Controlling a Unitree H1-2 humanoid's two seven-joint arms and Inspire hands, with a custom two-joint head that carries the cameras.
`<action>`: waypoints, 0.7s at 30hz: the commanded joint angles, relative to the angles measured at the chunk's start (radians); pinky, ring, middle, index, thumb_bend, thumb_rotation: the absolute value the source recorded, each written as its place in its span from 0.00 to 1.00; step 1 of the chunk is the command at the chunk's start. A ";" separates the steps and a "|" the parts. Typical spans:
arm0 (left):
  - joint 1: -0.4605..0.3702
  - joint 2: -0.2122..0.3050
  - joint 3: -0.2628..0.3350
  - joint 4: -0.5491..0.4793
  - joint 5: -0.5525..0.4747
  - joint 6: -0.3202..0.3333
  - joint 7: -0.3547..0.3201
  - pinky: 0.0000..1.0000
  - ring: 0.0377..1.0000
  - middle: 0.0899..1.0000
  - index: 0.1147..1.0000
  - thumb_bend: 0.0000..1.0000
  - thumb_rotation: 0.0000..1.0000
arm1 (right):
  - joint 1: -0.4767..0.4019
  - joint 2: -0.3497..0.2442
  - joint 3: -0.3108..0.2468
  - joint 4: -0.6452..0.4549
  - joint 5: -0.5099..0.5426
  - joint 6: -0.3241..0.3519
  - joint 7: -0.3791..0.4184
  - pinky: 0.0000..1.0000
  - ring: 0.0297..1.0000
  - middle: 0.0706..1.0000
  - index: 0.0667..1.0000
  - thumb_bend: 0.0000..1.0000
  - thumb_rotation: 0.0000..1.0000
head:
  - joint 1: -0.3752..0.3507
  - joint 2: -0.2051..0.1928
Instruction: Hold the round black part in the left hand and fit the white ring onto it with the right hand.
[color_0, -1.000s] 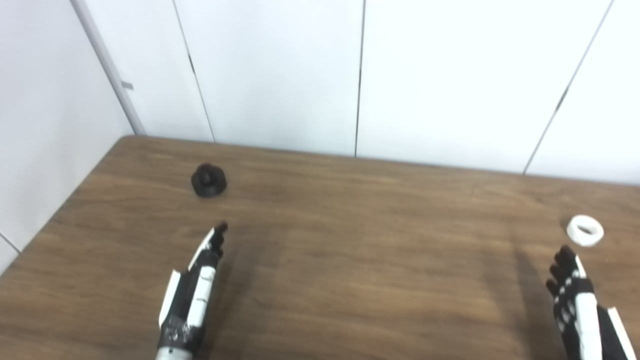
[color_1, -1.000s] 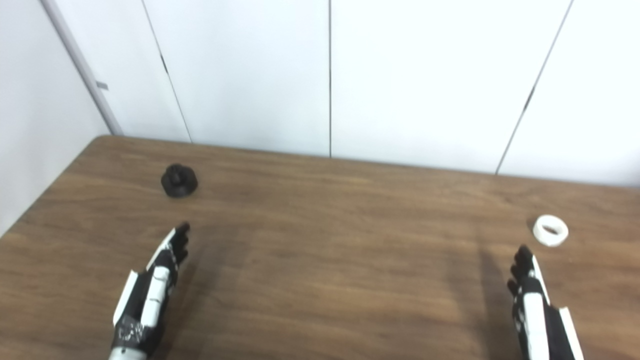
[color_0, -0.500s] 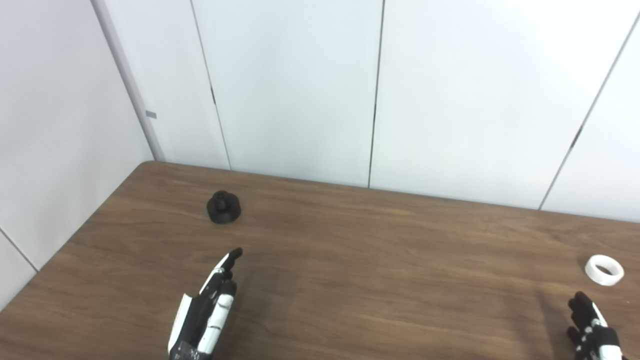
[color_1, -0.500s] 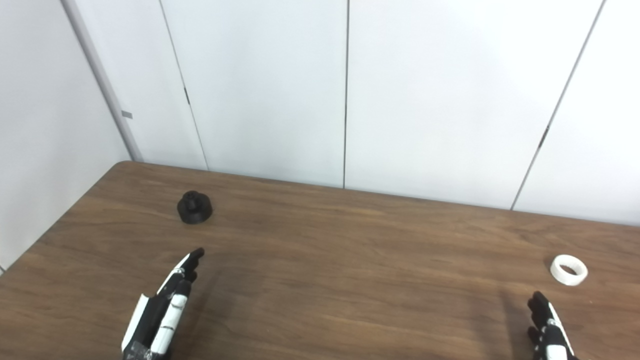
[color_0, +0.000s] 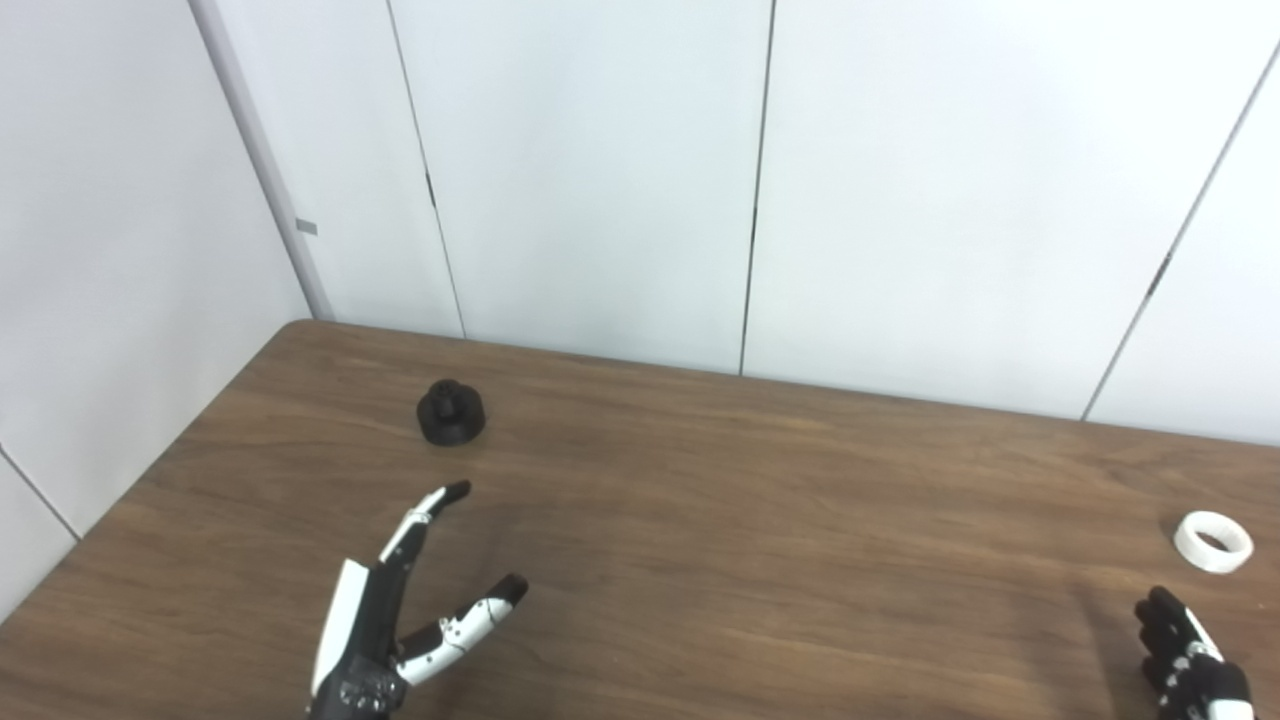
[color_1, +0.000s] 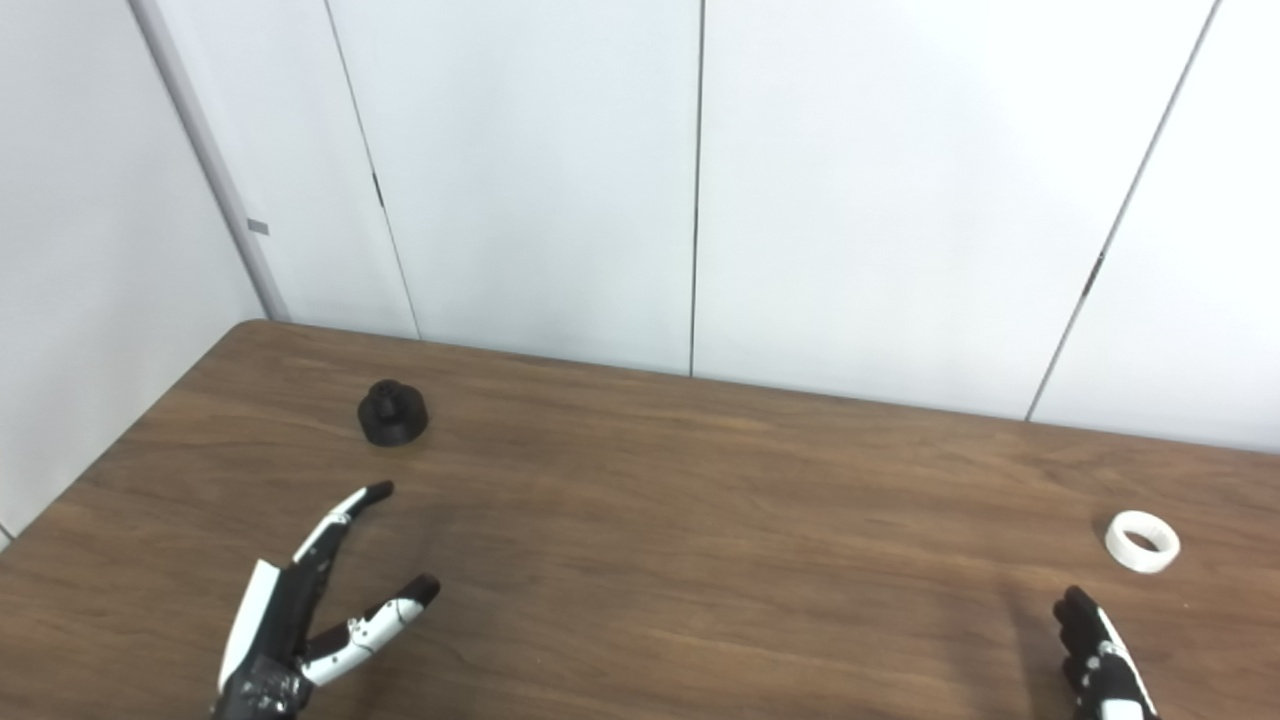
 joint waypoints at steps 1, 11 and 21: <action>-0.046 0.028 0.019 -0.055 0.056 0.034 0.008 1.00 1.00 0.94 0.87 0.89 0.40 | 0.040 -0.015 0.005 -0.034 -0.002 -0.038 0.004 1.00 0.97 0.93 0.92 0.69 1.00 | 0.000 0.000; -0.215 0.180 0.090 -0.009 0.165 0.208 -0.043 1.00 1.00 0.96 0.89 0.95 0.39 | 0.045 -0.017 0.013 -0.030 -0.032 -0.044 0.000 0.98 0.96 0.91 0.91 0.74 1.00 | 0.001 0.007; -0.367 0.301 0.070 0.182 0.244 0.252 -0.031 1.00 1.00 0.97 0.86 0.99 0.45 | 0.057 -0.016 0.013 -0.034 -0.030 -0.055 0.003 0.98 0.96 0.92 0.91 0.78 1.00 | 0.004 0.018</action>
